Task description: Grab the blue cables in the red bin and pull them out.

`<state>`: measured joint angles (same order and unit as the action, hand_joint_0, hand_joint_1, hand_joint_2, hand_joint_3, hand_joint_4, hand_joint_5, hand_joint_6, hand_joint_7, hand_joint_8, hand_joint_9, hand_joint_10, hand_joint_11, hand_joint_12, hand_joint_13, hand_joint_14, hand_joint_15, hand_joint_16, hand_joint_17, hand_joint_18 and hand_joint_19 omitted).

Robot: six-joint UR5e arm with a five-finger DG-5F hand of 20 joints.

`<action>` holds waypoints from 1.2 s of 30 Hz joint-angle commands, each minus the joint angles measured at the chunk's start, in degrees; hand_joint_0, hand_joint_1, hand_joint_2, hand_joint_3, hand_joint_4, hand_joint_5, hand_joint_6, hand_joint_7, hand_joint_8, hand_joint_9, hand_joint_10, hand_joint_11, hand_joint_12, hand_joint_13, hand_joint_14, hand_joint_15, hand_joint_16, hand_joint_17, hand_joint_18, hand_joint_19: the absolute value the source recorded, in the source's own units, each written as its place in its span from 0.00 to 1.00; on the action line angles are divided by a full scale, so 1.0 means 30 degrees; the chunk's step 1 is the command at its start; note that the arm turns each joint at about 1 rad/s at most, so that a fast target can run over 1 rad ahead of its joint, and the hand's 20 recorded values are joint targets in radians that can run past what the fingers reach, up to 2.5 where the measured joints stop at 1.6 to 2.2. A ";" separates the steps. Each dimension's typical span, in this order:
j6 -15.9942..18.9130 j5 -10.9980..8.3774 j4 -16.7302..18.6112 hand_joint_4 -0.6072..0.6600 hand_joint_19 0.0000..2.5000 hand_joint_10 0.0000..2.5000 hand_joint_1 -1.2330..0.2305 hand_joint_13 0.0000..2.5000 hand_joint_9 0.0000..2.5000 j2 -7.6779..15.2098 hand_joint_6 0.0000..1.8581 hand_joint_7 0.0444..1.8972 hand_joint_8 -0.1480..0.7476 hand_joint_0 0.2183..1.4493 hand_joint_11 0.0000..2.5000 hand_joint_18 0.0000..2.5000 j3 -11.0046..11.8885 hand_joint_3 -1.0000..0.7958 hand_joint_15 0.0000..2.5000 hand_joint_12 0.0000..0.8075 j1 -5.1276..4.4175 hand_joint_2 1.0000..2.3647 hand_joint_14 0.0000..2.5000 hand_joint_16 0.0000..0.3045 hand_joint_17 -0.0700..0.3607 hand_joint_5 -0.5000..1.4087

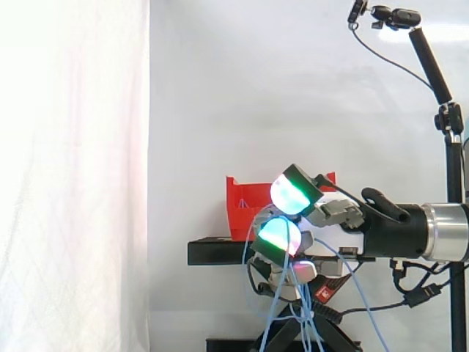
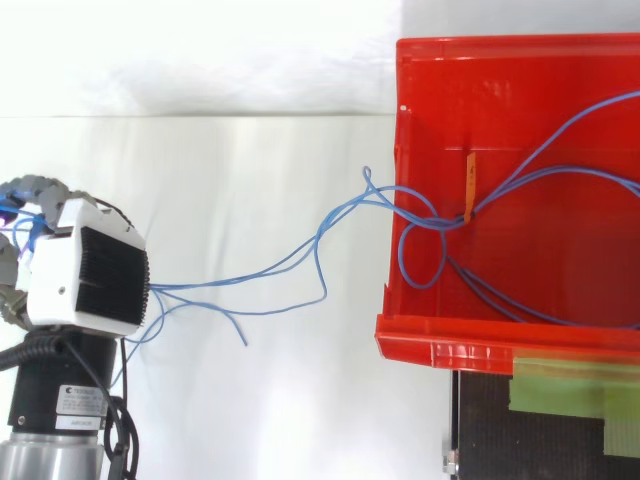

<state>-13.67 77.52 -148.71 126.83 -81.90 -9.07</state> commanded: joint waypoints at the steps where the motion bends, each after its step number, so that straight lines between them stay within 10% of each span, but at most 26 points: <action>1: 0.0030 0.0000 0.0000 0.58 0.46 1.00 0.34 0.47 0.24 0.0000 0.47 0.25 0.51 0.37 0.56 0.37 -0.0006 0.00 0.58 0.46 0.0006 0.00 0.10 0.18 0.46 0.60; 9: 0.0235 0.0000 -0.0147 0.53 0.46 0.98 0.22 0.49 0.25 0.0000 0.52 0.27 0.46 0.55 0.60 0.35 -0.0006 0.04 0.64 0.39 -0.0023 0.00 0.02 0.15 0.40 0.59; 36: 0.1026 0.0000 -0.0586 0.47 0.45 1.00 0.17 0.48 0.22 0.0000 0.64 0.18 0.43 0.65 0.58 0.34 -0.0006 0.29 0.62 0.39 0.0006 0.01 0.03 0.15 0.40 0.45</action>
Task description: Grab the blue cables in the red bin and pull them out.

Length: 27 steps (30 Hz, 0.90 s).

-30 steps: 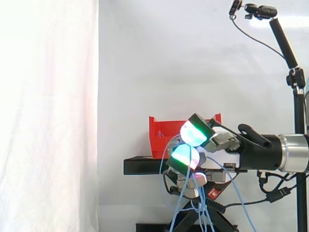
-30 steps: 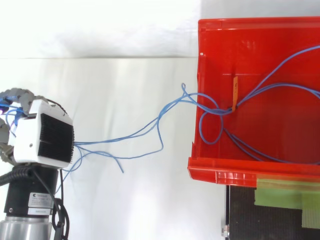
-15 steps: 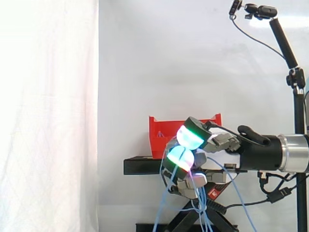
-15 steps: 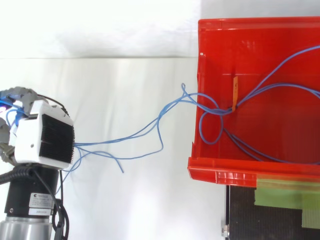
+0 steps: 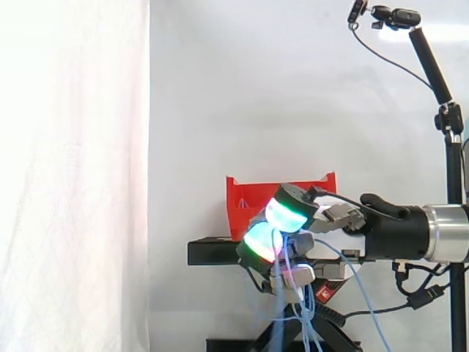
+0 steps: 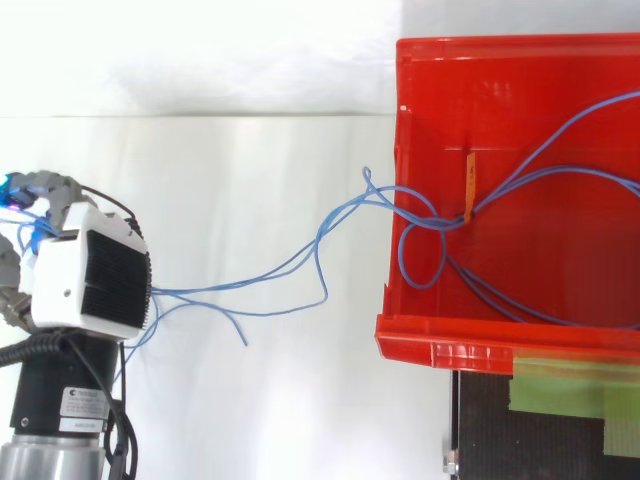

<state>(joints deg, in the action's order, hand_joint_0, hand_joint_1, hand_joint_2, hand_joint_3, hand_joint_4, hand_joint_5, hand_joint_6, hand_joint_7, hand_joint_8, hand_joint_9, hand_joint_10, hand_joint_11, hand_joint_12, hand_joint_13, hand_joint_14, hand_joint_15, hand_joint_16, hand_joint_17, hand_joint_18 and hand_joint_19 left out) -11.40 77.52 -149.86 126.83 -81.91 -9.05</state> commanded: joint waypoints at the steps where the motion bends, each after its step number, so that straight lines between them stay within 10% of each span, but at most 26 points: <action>1: 0.0359 0.0000 -0.0260 0.47 0.45 1.00 0.17 0.48 0.22 0.0000 0.65 0.17 0.43 0.65 0.58 0.34 -0.0003 0.29 0.62 0.39 0.0000 0.01 0.03 0.15 0.40 0.45; 27: 0.0535 0.0029 -0.0377 0.49 0.45 1.00 0.17 0.48 0.23 0.0000 0.69 0.16 0.44 0.65 0.55 0.34 -0.0003 0.29 0.63 0.38 -0.0117 0.01 0.04 0.15 0.40 0.46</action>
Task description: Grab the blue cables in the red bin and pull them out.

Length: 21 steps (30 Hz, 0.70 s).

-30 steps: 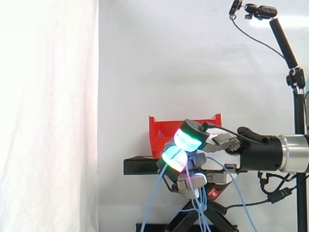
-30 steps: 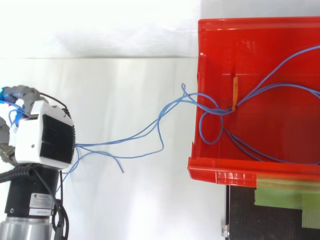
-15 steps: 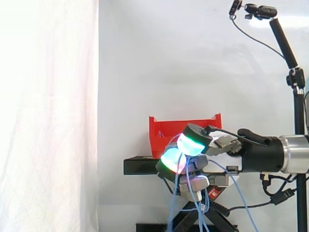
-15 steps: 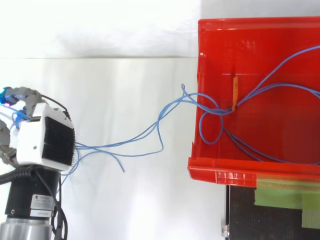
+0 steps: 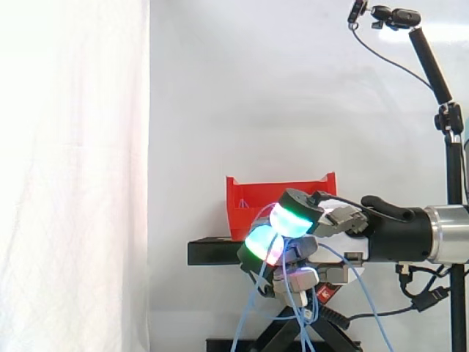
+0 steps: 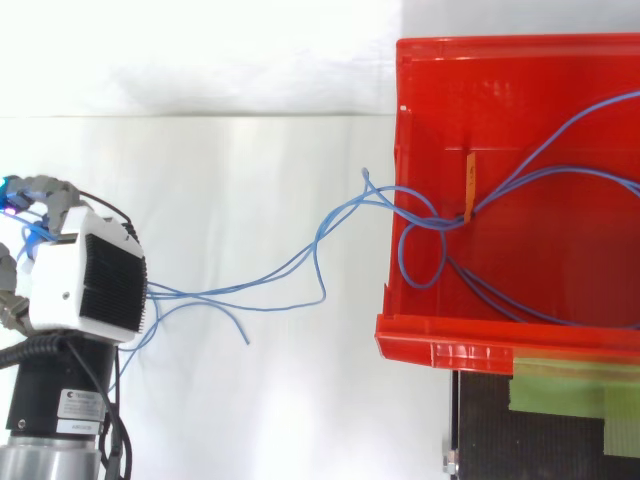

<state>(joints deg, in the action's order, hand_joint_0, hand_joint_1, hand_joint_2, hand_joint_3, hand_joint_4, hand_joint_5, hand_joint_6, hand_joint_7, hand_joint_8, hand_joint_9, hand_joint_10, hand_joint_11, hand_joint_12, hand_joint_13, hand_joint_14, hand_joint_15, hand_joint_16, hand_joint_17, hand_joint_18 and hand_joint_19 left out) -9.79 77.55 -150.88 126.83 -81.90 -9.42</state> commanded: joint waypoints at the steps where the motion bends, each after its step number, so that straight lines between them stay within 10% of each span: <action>1: -0.0031 0.0020 -0.0070 0.48 0.46 1.00 0.17 0.48 0.23 0.0000 0.69 0.16 0.44 0.64 0.56 0.34 0.0026 0.29 0.62 0.38 0.0005 0.01 0.04 0.15 0.40 0.46; 21: -0.0500 0.0166 -0.0363 0.55 0.46 1.00 0.18 0.48 0.24 0.0000 0.74 0.14 0.45 0.63 0.51 0.36 -0.0003 0.37 0.60 0.39 0.0063 0.01 0.13 0.15 0.41 0.47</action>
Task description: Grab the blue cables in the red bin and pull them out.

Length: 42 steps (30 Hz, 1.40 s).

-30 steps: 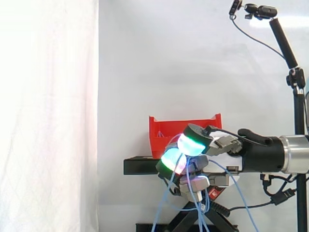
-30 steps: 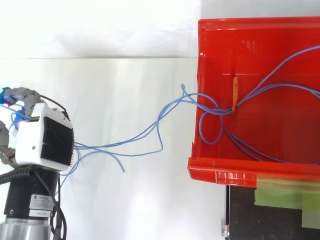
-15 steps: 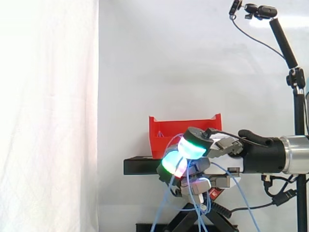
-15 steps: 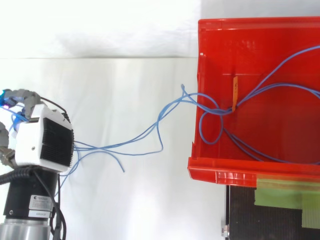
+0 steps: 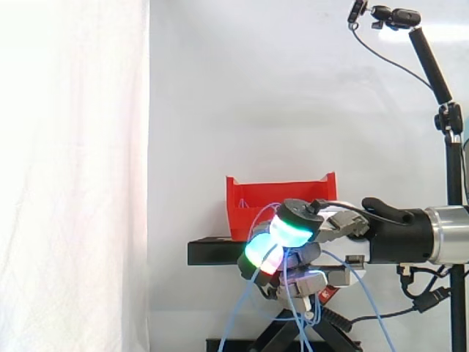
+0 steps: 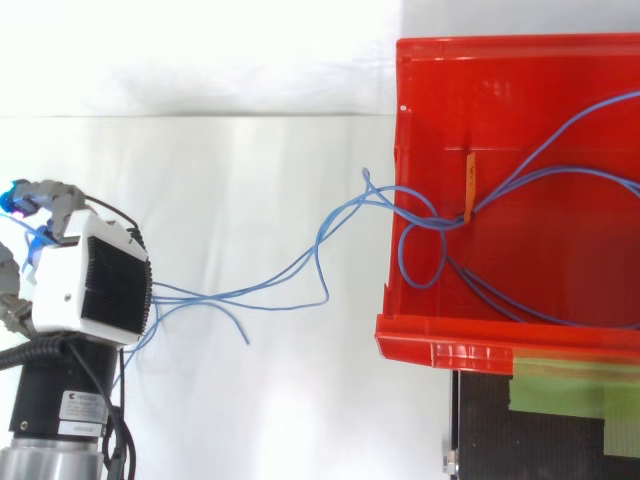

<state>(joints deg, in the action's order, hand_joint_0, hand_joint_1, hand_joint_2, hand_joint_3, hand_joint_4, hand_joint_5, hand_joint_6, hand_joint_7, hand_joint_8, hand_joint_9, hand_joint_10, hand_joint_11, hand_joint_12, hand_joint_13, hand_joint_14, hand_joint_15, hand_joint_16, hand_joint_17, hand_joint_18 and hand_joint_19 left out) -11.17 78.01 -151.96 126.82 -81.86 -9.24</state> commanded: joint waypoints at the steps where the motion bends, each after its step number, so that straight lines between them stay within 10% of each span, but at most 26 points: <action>1: -0.0042 0.0011 -0.0002 0.55 0.46 1.00 0.18 0.48 0.24 0.0000 0.74 0.14 0.46 0.63 0.51 0.36 -0.0018 0.37 0.60 0.39 0.0004 0.01 0.13 0.16 0.41 0.47; 27: -0.0042 0.0011 -0.0002 0.55 0.47 1.00 0.18 0.47 0.24 0.0000 0.74 0.14 0.46 0.63 0.50 0.36 -0.0018 0.36 0.57 0.39 0.0004 0.01 0.23 0.16 0.41 0.47; 38: -0.0042 0.0011 -0.0002 0.56 0.54 1.00 0.18 0.37 0.23 0.0000 0.74 0.14 0.47 0.64 0.47 0.44 0.0011 0.36 0.38 0.40 0.0004 0.01 0.98 0.14 0.38 0.47; 42: -0.0042 0.0011 -0.0002 0.57 0.56 1.00 0.18 0.35 0.24 0.0000 0.74 0.14 0.47 0.64 0.47 0.46 -0.0018 0.35 0.38 0.39 0.0004 0.01 1.00 0.13 0.38 0.47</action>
<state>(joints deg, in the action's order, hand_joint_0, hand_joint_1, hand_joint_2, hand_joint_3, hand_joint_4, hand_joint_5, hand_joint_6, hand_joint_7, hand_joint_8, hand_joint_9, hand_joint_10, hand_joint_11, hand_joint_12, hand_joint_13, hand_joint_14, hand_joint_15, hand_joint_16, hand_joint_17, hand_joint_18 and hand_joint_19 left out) -11.29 78.05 -151.96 126.83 -81.85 -9.23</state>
